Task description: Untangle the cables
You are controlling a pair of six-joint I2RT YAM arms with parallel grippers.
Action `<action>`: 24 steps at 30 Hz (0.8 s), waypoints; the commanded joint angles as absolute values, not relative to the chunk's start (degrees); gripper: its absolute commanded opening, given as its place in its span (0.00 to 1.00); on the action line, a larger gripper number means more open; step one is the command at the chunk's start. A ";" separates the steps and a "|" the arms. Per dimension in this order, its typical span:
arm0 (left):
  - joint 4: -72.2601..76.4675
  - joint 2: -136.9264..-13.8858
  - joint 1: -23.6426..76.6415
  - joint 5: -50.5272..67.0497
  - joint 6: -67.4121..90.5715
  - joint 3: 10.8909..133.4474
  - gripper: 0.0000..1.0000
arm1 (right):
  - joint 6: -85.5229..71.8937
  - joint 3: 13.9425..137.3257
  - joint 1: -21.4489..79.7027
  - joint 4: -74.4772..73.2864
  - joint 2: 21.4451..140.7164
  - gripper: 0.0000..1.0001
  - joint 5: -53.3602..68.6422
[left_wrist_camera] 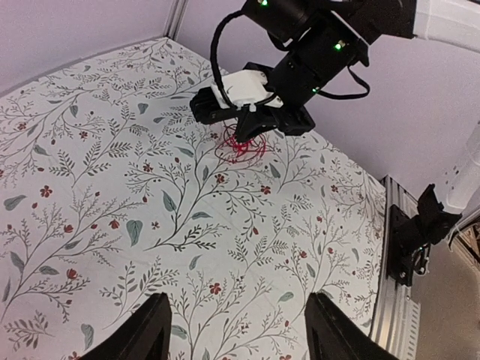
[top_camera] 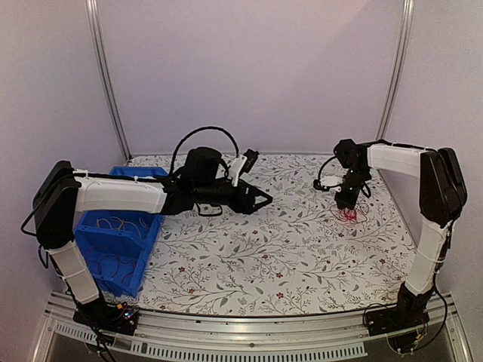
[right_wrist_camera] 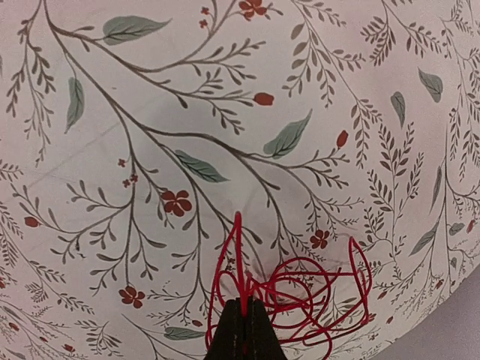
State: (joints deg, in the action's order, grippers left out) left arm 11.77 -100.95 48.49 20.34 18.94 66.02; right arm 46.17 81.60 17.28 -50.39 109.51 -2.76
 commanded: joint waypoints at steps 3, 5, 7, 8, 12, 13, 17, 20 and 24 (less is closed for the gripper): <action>16.12 -106.85 51.33 17.08 18.77 72.69 0.62 | 44.03 86.31 24.76 -54.05 101.46 0.00 -2.57; 17.38 -108.19 52.10 16.05 18.92 74.05 0.63 | 43.27 88.84 26.48 -55.91 100.15 0.00 1.82; 19.54 -108.93 53.09 13.56 18.98 74.53 0.65 | 42.25 91.77 27.62 -57.59 99.02 0.00 7.29; 20.84 -109.13 53.51 12.48 18.98 74.51 0.66 | 41.84 93.04 27.69 -58.19 98.63 0.00 10.70; 25.99 -109.68 54.67 8.80 19.51 74.26 0.69 | 41.34 96.57 27.69 -59.97 98.07 0.00 20.96; 27.16 -109.81 55.00 8.07 19.90 74.23 0.69 | 41.12 97.07 27.69 -59.94 98.15 0.00 22.59; 31.14 -110.94 55.42 3.85 22.61 74.06 0.69 | 40.71 98.48 27.69 -60.21 98.67 0.00 27.03; 31.32 -112.96 55.44 -1.60 25.34 75.04 0.65 | 40.63 99.32 27.69 -61.08 99.05 0.00 31.37; 30.77 -119.39 55.05 -7.10 28.85 79.27 0.59 | 39.90 99.38 27.70 -60.91 97.96 0.00 39.09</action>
